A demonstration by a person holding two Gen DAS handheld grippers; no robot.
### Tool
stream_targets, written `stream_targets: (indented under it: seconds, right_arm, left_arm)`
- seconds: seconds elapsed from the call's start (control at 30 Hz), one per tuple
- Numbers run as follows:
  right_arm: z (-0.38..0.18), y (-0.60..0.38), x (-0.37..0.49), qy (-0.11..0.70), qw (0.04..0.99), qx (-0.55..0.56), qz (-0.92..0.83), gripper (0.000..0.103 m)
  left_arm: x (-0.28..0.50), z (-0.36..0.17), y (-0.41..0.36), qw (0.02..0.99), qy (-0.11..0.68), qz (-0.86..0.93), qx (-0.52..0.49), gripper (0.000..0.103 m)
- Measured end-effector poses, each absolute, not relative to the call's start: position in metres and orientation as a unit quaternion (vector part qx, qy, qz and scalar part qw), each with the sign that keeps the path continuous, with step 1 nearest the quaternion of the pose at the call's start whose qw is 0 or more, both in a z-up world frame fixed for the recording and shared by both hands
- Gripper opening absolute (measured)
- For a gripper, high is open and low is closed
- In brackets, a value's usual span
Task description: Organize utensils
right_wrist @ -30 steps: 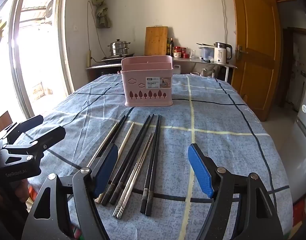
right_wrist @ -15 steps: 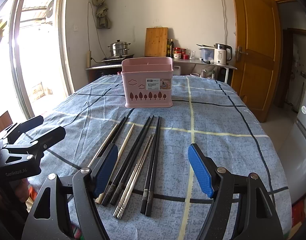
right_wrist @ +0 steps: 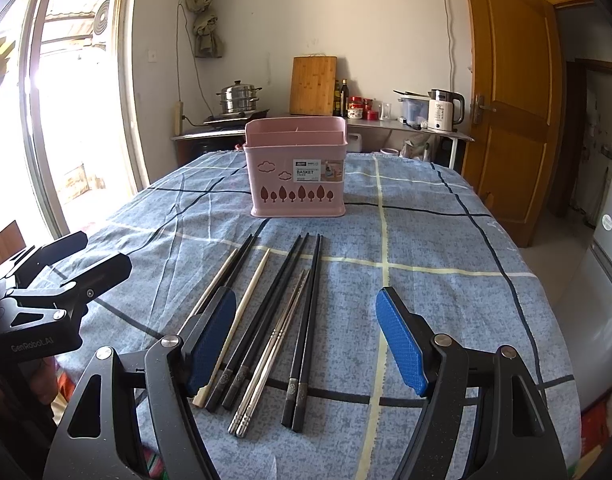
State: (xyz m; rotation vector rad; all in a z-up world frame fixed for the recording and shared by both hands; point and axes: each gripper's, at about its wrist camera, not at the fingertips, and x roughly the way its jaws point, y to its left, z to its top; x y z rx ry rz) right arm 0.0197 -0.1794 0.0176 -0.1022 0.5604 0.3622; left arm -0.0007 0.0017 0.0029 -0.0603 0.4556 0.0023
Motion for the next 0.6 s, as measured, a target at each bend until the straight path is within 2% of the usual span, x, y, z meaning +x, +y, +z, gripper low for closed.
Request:
stream_targets:
  seconds: [0.6]
  right_arm:
    - [0.0183, -0.1789, 0.0193, 0.275, 0.944, -0.051, 0.176, 0.073]
  left_arm:
    - [-0.0017, 0.0032, 0.0008, 0.974, 0.226, 0.001, -0.031, 0.100]
